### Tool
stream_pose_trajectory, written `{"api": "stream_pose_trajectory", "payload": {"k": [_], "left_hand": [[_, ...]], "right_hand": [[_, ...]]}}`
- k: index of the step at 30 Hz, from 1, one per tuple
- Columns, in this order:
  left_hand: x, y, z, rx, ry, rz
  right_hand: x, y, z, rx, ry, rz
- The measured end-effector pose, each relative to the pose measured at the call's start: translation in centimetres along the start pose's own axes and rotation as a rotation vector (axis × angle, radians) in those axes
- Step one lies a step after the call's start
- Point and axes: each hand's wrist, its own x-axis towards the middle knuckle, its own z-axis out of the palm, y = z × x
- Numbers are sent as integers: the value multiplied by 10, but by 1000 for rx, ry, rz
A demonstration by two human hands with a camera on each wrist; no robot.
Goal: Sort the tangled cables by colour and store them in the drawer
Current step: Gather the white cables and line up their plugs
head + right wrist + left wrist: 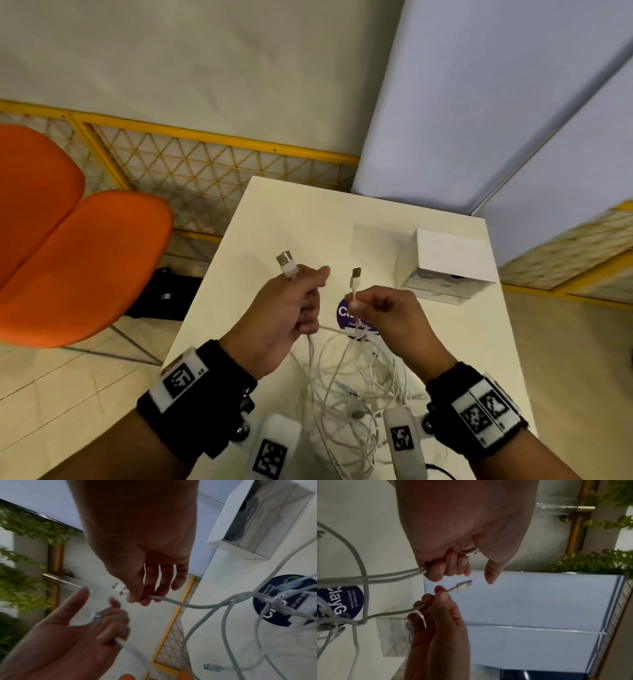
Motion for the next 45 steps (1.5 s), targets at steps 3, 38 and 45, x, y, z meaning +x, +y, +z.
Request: {"api": "stream_pose_trajectory", "payload": {"k": [3,38,45], "left_hand": [[-1,-6,16,119,-42,62],[-83,89,42,131,-155,564],[-77,67,45,452,-152,404]], "right_hand": [[-24,-21,3,-36,-15,-62],[-73,74,-39,-546,-85,-29],[-64,48,-42,-585,7,-147]]}}
